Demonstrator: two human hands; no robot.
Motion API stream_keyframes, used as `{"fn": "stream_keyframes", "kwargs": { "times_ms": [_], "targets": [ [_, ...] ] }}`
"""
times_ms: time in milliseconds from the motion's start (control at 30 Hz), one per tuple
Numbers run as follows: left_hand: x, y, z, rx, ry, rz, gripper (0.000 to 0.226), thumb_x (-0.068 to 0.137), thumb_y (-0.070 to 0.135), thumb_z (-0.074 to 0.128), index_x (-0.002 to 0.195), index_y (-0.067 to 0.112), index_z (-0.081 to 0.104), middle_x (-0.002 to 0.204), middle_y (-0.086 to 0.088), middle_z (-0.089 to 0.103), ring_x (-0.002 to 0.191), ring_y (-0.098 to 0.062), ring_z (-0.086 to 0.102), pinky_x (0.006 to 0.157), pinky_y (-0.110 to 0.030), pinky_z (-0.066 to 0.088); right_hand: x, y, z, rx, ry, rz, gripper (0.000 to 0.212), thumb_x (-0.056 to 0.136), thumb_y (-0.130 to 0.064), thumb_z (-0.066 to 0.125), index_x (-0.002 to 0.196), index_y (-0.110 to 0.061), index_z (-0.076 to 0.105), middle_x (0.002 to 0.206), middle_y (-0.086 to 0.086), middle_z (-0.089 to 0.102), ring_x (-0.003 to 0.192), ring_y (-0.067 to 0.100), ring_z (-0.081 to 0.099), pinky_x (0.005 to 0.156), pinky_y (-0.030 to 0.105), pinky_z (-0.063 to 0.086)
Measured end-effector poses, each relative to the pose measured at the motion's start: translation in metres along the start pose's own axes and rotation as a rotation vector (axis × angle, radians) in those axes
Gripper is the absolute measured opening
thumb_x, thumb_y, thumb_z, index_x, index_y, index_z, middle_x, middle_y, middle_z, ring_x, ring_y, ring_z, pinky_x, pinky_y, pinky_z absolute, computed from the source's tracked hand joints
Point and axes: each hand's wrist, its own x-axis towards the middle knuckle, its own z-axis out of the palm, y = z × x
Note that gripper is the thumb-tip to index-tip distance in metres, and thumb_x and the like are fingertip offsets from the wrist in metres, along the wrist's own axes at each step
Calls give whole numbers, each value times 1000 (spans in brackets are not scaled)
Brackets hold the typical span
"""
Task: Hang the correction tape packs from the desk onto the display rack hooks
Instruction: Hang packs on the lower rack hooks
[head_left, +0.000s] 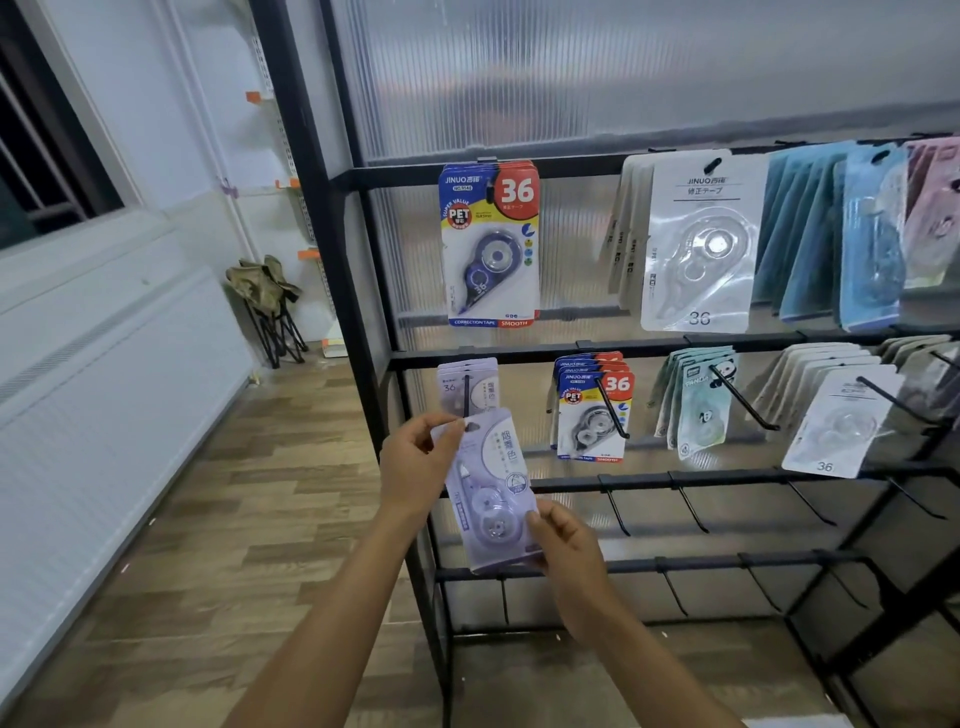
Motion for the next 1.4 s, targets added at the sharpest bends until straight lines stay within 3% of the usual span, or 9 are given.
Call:
{"fn": "stream_keyframes", "kwargs": {
  "times_ms": [200,367,667,800,900,967,1067,1167,1400],
  "targets": [
    [-4,-4,-3,36,1,-39,13,87,22,69,80,33,69,76,4,71,74,-22,69,68,-47,58,2,5,-3,-48,22,18,18,96,-10,50,91,-3,66,88,6,72,80,20,69,72,36,58],
    [0,-8,-9,47,-14,-59,10,88,22,67,81,29,68,77,3,72,77,-24,70,67,-45,59,7,8,2,-71,0,72,17,96,-10,51,94,-2,65,91,7,72,80,18,70,65,24,55],
    [4,-21,-8,98,-51,-55,13,88,22,67,79,31,67,78,4,72,75,-19,71,66,-43,59,17,24,2,-71,33,140,17,96,-11,50,102,-5,66,102,14,68,89,25,64,71,29,54],
    [16,-28,-3,167,-41,-36,9,88,28,67,82,34,64,78,11,70,74,-4,68,62,-29,59,34,27,2,-103,74,140,17,96,-13,50,94,-12,67,91,4,71,82,16,67,69,27,56],
    [31,-32,2,181,-30,-11,3,89,27,66,90,25,67,79,10,68,71,4,66,55,-15,53,62,29,2,-217,153,141,19,97,-13,50,90,-14,67,91,7,69,85,20,65,80,37,55],
    [45,-36,6,205,-12,4,14,89,27,66,98,17,68,82,6,69,75,-2,67,59,-18,55,86,29,4,-324,202,148,19,98,-15,48,91,-15,66,94,9,66,90,23,62,83,41,54],
    [70,-42,15,231,20,-37,18,89,31,65,102,18,67,87,5,68,80,-9,67,67,-29,58,122,28,8,-430,286,134,18,98,-18,48,91,-17,64,90,4,63,85,17,59,70,29,50],
    [92,-48,23,315,74,-46,17,88,35,67,100,24,66,85,15,63,79,0,61,67,-16,49,149,29,13,-486,332,90,21,97,-17,49,91,-9,67,86,7,64,76,17,57,61,24,42],
    [109,-50,28,388,144,-6,25,84,36,71,102,25,58,96,10,58,86,-5,58,68,-14,46,172,35,29,-549,379,167,24,96,-28,51,100,-8,65,92,9,64,89,24,60,79,39,49]
  ]
}}
